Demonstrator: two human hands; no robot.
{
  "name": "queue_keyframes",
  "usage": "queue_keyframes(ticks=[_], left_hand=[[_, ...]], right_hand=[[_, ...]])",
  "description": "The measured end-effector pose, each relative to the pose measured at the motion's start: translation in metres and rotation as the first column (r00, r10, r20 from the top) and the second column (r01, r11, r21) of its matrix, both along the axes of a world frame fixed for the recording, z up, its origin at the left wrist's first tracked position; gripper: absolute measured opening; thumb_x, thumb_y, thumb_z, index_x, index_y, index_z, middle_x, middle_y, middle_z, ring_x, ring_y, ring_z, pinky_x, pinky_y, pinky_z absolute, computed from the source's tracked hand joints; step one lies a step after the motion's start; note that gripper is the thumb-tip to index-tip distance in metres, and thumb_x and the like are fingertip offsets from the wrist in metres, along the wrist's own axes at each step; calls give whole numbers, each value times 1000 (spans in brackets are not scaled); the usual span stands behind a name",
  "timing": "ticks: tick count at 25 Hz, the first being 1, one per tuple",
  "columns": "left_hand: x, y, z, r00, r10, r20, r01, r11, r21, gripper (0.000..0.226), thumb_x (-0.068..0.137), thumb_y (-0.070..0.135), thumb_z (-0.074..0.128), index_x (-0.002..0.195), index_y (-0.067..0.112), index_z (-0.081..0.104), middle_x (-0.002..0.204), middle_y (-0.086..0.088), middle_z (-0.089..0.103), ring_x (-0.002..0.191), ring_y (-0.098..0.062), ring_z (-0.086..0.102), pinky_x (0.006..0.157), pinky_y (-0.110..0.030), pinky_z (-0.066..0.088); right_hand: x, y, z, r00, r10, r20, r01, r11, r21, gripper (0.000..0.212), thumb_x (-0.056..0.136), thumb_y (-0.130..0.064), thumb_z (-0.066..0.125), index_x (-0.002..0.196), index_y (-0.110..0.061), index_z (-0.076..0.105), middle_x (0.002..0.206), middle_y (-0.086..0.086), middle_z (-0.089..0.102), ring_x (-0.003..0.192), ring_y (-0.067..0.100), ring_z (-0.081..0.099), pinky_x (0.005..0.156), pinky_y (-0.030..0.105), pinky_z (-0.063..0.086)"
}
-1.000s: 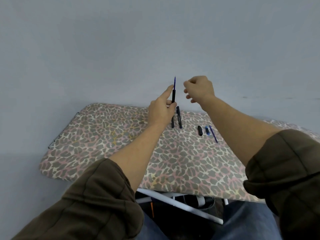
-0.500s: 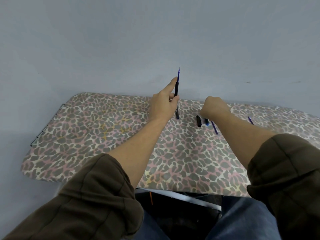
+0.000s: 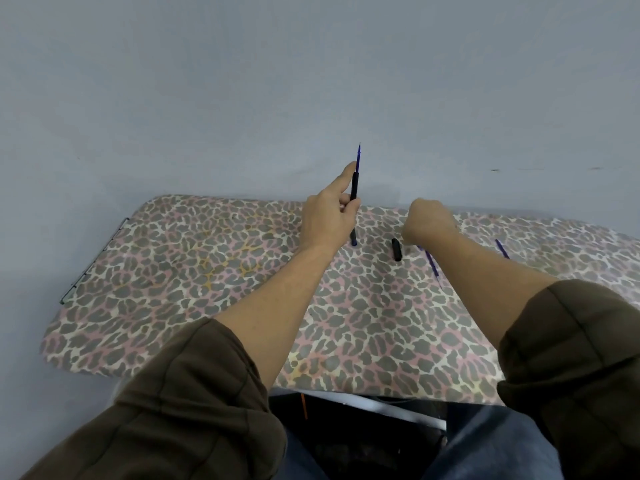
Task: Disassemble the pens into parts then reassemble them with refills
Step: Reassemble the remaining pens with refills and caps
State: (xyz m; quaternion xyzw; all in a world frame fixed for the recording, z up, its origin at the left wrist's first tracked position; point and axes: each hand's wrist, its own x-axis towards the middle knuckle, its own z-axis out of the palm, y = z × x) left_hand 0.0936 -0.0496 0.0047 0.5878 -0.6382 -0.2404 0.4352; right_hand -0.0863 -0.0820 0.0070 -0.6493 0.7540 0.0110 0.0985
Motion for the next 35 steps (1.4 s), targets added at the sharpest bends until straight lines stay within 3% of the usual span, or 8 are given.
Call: queue_keyframes(ticks=[3, 6, 8, 10, 13, 17, 23, 35], left_hand=[[0, 4, 4, 1000, -1, -4, 1, 1000, -22, 64, 97, 16, 67, 151, 41, 44, 84, 9, 75, 74, -5, 68, 83, -18, 55], [1, 10, 9, 1000, -4, -1, 4, 999, -40, 64, 96, 16, 68, 150, 42, 45, 78, 12, 73, 70, -2, 67, 75, -11, 49], [2, 15, 15, 1000, 1, 8, 0, 999, -49, 64, 96, 16, 68, 150, 43, 46, 76, 15, 72, 68, 0, 65, 68, -6, 45], [3, 19, 21, 1000, -1, 26, 2, 998, -55, 64, 96, 18, 67, 150, 44, 45, 76, 16, 71, 68, 2, 65, 62, 0, 38], [3, 25, 28, 999, -5, 45, 8, 998, -62, 64, 96, 18, 67, 150, 44, 44, 76, 17, 71, 70, 2, 64, 64, -3, 37], [8, 30, 32, 999, -4, 47, 7, 999, -53, 64, 96, 19, 68, 150, 45, 44, 82, 18, 70, 76, -4, 67, 75, -19, 50], [9, 33, 34, 999, 4, 35, -2, 998, -59, 62, 97, 20, 67, 150, 42, 44, 97, 6, 77, 74, -6, 65, 82, -25, 52], [11, 35, 41, 999, 15, 34, -14, 999, -36, 63, 97, 21, 67, 151, 42, 43, 94, 11, 76, 74, -4, 67, 74, -17, 47]], right_hand=[[5, -8, 35, 993, 2, 122, 14, 991, -131, 17, 92, 5, 54, 77, -3, 56, 74, 12, 58, 78, 35, 61, 52, 29, 43], [19, -16, 73, 910, 73, 408, 58, 952, -301, 16, 103, -9, 52, 107, -5, 66, 99, 10, 65, 94, 33, 65, 73, 36, 52], [32, -10, 97, 689, 123, 714, 183, 924, -336, 17, 105, -14, 53, 117, -6, 62, 103, 10, 72, 92, 33, 73, 81, 42, 63], [46, -2, 116, 463, 193, 865, 246, 910, -334, 16, 103, -14, 58, 116, -6, 62, 97, 13, 77, 85, 32, 78, 75, 40, 67], [58, 9, 131, 366, 263, 893, 238, 901, -362, 17, 101, -15, 62, 114, -4, 63, 94, 15, 78, 73, 29, 78, 69, 36, 67], [62, 17, 137, 375, 284, 882, 224, 896, -384, 16, 101, -15, 63, 114, -4, 65, 92, 15, 77, 75, 34, 78, 70, 40, 67], [65, 19, 135, 430, 298, 852, 185, 895, -407, 13, 102, -12, 63, 112, -4, 66, 90, 14, 77, 78, 34, 78, 65, 34, 67], [66, 23, 132, 499, 296, 815, 107, 911, -397, 9, 100, -11, 63, 108, -8, 68, 89, 11, 79, 85, 29, 79, 75, 37, 67]])
